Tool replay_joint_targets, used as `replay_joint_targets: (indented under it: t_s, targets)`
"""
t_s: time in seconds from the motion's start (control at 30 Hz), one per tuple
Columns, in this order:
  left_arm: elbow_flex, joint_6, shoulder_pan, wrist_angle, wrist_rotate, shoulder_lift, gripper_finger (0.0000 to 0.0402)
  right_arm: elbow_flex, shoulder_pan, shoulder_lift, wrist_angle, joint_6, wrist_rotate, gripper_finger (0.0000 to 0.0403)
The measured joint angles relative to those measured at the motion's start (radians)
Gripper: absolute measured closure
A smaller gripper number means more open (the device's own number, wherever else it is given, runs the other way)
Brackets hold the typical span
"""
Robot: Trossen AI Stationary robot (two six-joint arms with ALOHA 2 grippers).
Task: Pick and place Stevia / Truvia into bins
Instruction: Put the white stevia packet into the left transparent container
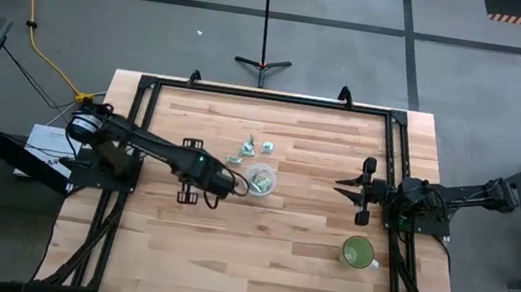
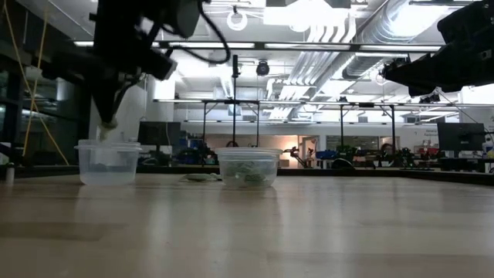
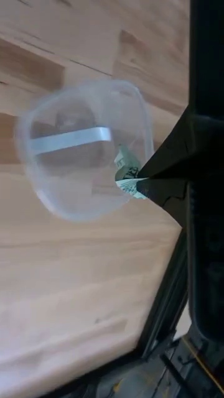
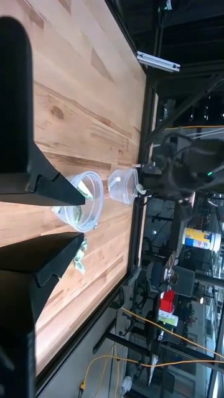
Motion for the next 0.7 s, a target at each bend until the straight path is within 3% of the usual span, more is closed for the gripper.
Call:
replay_joint_targets:
  t_s: [0.4,0.7]
  targets:
    - [-0.045,0.045,0.062,0.074,0.028,0.000,0.0312,0.000,0.000,0.000,0.000,0.000,0.000,0.0331]
    - [0.009,0.120,0.101,0.145,-0.109,0.000,0.0260,0.000,0.000,0.005,0.000,0.000,0.000,0.0331]
